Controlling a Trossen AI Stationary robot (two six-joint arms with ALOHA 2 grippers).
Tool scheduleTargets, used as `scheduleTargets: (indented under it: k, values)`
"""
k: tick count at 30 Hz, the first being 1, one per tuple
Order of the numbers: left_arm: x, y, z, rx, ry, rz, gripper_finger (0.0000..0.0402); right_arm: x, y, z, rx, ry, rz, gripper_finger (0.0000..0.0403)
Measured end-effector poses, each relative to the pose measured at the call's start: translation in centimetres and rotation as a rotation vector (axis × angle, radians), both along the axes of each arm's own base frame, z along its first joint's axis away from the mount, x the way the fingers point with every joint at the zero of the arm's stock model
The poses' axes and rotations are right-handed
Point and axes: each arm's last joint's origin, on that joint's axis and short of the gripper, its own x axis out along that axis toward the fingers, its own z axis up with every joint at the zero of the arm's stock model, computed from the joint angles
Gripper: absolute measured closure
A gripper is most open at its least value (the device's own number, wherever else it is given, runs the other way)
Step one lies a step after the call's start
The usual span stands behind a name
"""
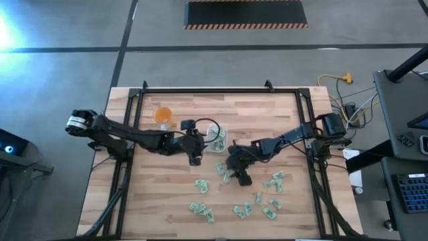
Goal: Pick and place Stevia / Truvia into bins
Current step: Put the stevia packet into the bin
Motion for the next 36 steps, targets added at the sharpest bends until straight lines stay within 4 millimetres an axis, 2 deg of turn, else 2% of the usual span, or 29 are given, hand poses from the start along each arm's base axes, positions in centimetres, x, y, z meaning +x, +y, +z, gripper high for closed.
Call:
scheduleTargets:
  k: [6, 14, 17, 22, 24, 29, 36]
  values:
    - [-0.4, -0.2, -1.0, -0.033, 0.011, 0.021, 0.0216, 0.2, 0.3, -0.6, -0.002, -0.003, 0.009, 0.0229]
    - [-0.5, -1.0, -1.0, -0.053, -0.002, 0.012, 0.0216, 0.3, 0.5, -1.3, -0.027, -0.009, 0.040, 0.0236]
    - [-0.6, -1.3, -0.9, -0.047, -0.007, 0.010, 0.0216, 0.2, 0.4, -1.4, -0.045, 0.003, 0.053, 0.0271]
    - [-0.7, -1.7, -0.9, -0.046, -0.008, 0.001, 0.0216, 0.0, 0.4, -1.4, -0.066, 0.020, 0.076, 0.0373]
    - [-0.7, -1.9, -0.9, -0.058, -0.012, 0.006, 0.0216, -0.1, 0.4, -1.2, -0.069, 0.023, 0.079, 0.0385]
    - [-1.0, -2.4, -1.2, -0.059, 0.009, -0.007, 0.0216, -0.9, 0.1, 0.0, -0.135, 0.044, 0.040, 0.0391]
    - [-2.1, -3.1, -2.1, -0.096, 0.107, 0.022, 0.0217, -1.9, -1.0, 3.6, -0.413, -0.029, -0.178, 0.0391]
